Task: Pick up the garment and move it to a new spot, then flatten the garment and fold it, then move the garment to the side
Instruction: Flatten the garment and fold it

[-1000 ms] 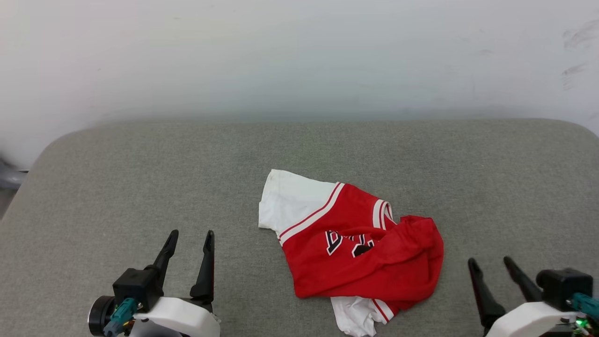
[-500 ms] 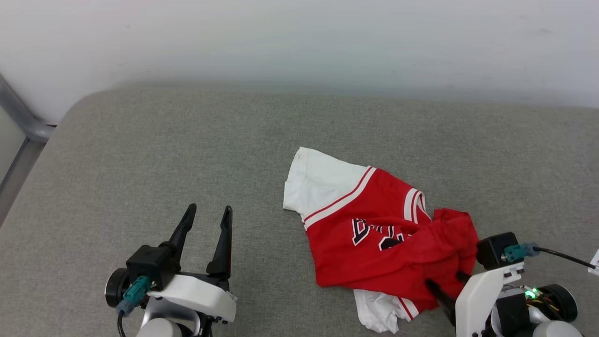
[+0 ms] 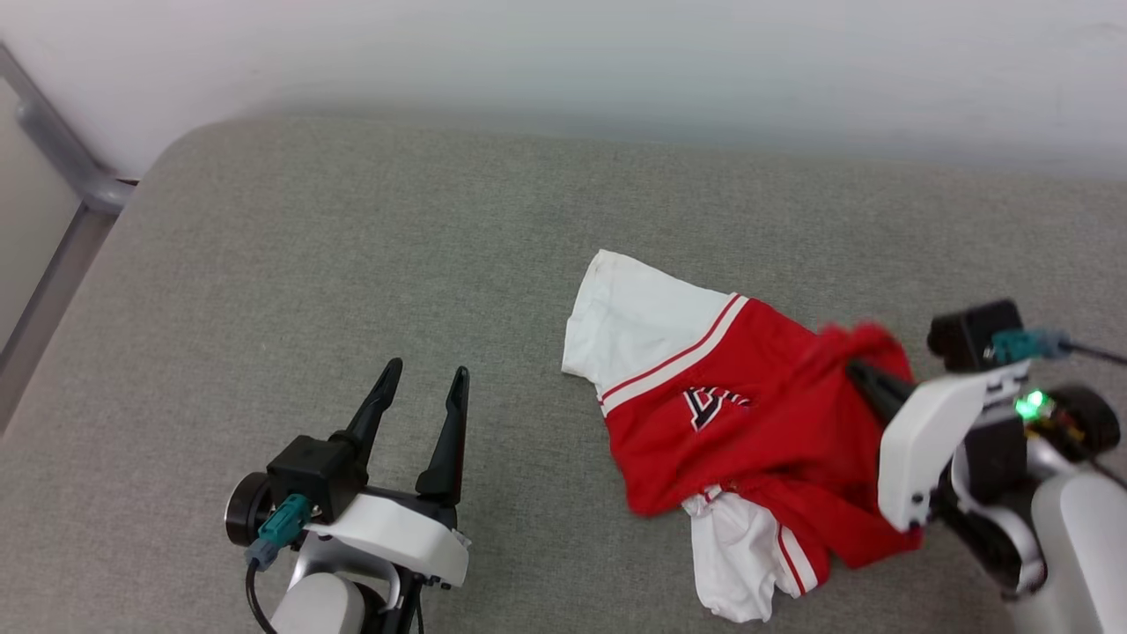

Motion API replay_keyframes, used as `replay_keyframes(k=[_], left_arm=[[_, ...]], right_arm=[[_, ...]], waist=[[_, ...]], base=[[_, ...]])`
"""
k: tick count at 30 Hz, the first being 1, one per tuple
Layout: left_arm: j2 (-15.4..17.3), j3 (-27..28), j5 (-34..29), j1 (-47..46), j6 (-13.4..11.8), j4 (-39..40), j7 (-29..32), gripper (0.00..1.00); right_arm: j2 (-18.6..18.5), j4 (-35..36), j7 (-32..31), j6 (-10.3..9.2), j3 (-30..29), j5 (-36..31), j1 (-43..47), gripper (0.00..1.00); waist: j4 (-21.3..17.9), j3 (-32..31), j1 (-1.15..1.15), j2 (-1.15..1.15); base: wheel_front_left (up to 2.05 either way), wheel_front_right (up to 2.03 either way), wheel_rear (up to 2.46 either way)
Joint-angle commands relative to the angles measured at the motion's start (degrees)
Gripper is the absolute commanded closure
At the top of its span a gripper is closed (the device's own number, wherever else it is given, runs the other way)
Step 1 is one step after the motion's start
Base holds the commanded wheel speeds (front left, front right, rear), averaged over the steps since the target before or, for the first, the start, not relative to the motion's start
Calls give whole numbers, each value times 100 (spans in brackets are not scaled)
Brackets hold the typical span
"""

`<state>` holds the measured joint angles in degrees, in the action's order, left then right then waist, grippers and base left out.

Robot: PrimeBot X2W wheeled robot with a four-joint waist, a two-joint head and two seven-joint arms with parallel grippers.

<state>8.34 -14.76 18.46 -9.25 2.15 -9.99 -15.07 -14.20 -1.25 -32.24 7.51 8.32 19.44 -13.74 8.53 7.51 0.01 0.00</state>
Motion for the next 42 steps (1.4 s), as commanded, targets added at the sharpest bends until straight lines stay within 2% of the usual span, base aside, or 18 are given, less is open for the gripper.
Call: replay_keyframes(k=[1,7,11,19,20,21,26,33,38,42], left_arm=[[-53,9,-45,-86,37,-8,-15,0],[-166,29,-108,-242,161,-8,-15,0],[-257,88,-137,-336,225,-6,-15,0],[-363,161,-200,-406,321,-85,-15,0],[-400,198,-237,-384,335,-114,-15,0],[-406,219,-256,-367,345,-122,-15,0],[-412,347,-336,-256,373,-150,-15,0],[-388,522,-427,-13,353,-208,-15,0],[-362,610,-465,228,289,-232,-15,0],[-340,674,-472,410,235,-237,-15,0]], right_arm=[[-60,-81,122,-4,5,-50,-375,100],[-192,-720,554,-4,17,-191,-1530,100],[-177,-1448,843,-5,-29,-265,-2140,100],[-99,-3000,1430,-4,-308,-477,-2422,100],[-29,-3511,1767,-4,-392,-466,-2307,29],[-9,-3607,1914,-4,-383,-444,-2291,0],[132,-3713,2853,-4,-343,-117,-2153,0],[126,-3225,4063,-4,-366,-51,-1640,0],[195,-2518,4363,-4,-562,-222,-1005,0],[350,-1781,4245,-4,-768,-426,-338,0]], waist=[[51,42,-1,0],[261,285,-1,0],[400,482,-1,0],[564,659,-1,0],[572,645,-1,0],[559,630,-1,0],[387,465,-1,0],[96,15,-1,0],[-113,-313,-1,0],[-281,-529,-1,0]], base=[[0,0,0],[0,0,0],[0,0,0],[0,0,0],[0,0,0],[0,0,0],[0,0,0],[0,0,0],[0,0,0],[0,0,0]])
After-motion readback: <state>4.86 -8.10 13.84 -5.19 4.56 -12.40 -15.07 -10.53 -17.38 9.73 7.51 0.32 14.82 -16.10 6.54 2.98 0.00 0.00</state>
